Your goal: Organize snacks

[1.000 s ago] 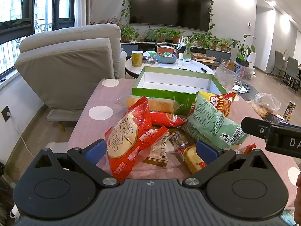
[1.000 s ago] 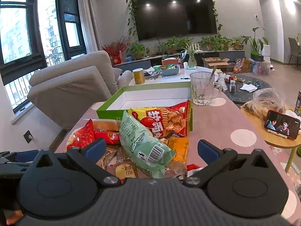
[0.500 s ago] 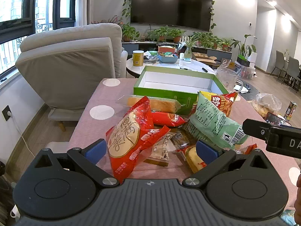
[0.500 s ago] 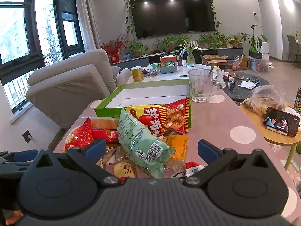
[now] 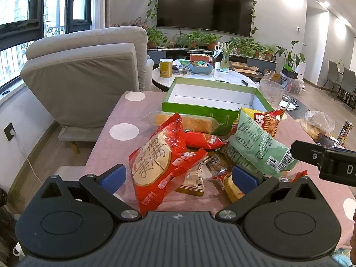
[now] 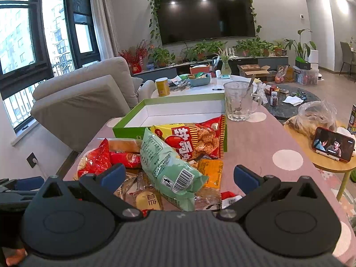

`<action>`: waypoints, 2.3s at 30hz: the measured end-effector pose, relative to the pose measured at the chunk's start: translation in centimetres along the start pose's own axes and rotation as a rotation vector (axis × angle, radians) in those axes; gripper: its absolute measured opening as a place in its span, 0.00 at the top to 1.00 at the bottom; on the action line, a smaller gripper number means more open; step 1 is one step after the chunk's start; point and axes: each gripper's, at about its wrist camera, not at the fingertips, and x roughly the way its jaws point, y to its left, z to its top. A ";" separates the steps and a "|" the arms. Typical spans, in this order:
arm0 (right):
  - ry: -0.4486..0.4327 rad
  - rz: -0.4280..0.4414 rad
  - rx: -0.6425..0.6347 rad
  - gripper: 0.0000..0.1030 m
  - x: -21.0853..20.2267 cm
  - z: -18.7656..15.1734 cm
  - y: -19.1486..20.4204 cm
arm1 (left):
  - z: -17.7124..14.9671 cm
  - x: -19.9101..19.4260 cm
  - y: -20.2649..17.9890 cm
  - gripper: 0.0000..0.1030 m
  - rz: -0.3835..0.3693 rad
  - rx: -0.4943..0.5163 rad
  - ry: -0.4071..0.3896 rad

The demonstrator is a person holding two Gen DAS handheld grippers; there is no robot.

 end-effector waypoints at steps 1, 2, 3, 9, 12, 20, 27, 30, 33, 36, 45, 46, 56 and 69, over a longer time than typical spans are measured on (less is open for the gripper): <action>0.001 0.001 -0.002 0.41 0.0 0.0 0.0 | 0.0 0.0 0.0 0.01 0.001 -0.001 0.001; 0.002 0.001 -0.004 0.41 0.0 0.0 0.1 | 0.0 0.0 0.1 0.01 0.001 -0.002 0.003; 0.004 0.002 -0.005 0.41 0.1 0.1 0.2 | -0.1 0.0 0.1 0.01 0.001 -0.003 0.004; 0.014 -0.001 -0.016 0.41 0.4 0.1 0.7 | -0.2 0.2 0.5 0.01 -0.001 -0.012 0.010; 0.020 -0.001 -0.021 0.41 0.6 0.0 1.0 | -0.3 0.4 0.8 0.01 -0.001 -0.023 0.017; 0.028 -0.006 -0.047 0.41 1.2 0.5 2.3 | -0.4 0.4 3.1 0.01 -0.021 -0.082 0.018; 0.013 0.028 -0.111 0.41 1.7 1.1 4.9 | -0.2 -0.5 7.2 0.01 -0.019 -0.207 -0.031; 0.024 0.053 -0.140 0.41 2.4 1.3 6.1 | -0.5 0.4 9.0 0.03 -0.005 -0.263 -0.007; 0.044 0.088 -0.169 0.41 3.3 1.8 7.4 | -1.1 1.8 9.8 0.07 -0.021 -0.274 0.035; 0.061 0.127 -0.204 0.41 4.3 2.5 8.7 | -1.4 3.1 10.1 0.08 -0.047 -0.278 0.069; 0.193 0.172 -0.264 0.41 8.4 2.5 11.7 | -2.0 5.4 10.2 0.08 -0.120 -0.290 0.137; 0.209 0.176 -0.264 0.41 8.7 2.3 11.7 | -2.0 5.6 10.3 0.08 -0.127 -0.293 0.144; 0.337 0.211 -0.266 0.41 10.9 2.8 11.9 | -2.0 6.9 10.0 0.08 -0.197 -0.281 0.181; 0.413 0.195 -0.321 0.41 11.6 2.5 11.8 | -2.4 8.5 8.9 0.10 -0.313 -0.245 0.236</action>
